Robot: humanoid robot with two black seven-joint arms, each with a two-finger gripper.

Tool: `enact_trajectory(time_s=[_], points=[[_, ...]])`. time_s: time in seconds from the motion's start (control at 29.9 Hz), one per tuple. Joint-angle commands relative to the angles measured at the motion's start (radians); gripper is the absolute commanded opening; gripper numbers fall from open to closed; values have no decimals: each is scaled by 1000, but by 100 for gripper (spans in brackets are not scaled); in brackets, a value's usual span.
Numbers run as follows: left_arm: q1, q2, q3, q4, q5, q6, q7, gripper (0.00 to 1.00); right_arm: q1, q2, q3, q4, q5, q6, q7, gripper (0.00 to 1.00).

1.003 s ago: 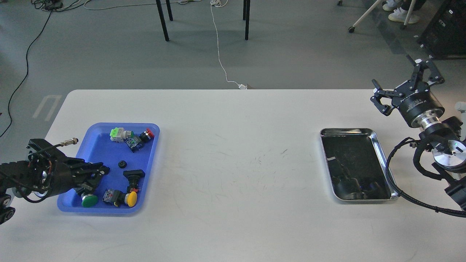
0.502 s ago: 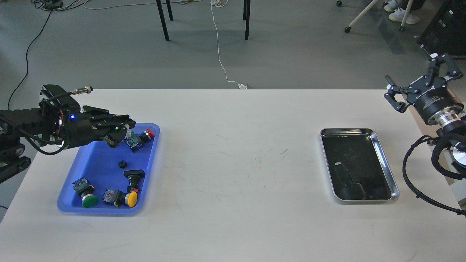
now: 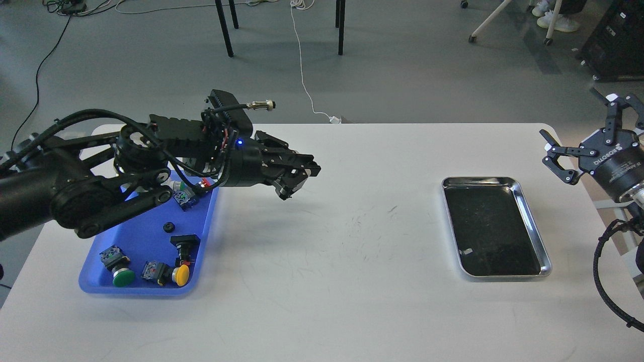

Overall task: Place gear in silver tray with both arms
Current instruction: 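Carry the gear to the table center and release it there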

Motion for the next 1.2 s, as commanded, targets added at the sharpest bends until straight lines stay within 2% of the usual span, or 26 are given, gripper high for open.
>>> enact_trajectory(time_s=[0.0,0.17,0.47,0.8,1.04,1.17], points=[[-10,-95,2,8,6,-27,18,15,-38,-23,1,24,0,0,28,99],[-13,-187,58,64,58,-27,42,15,-67,-28,1,44,0,0,34,99],[12,-362,137,178,137,-22,47,15,-74,-29,1,51,0,0,34,99],[102,-479,154,333,138,16,51,16,-74,-23,-1,48,-1,0,34,99],[134,-487,155,419,138,24,51,18,-70,-17,1,50,-1,0,34,99],[138,-487,154,419,138,24,53,25,-67,-17,1,50,-1,0,34,99]])
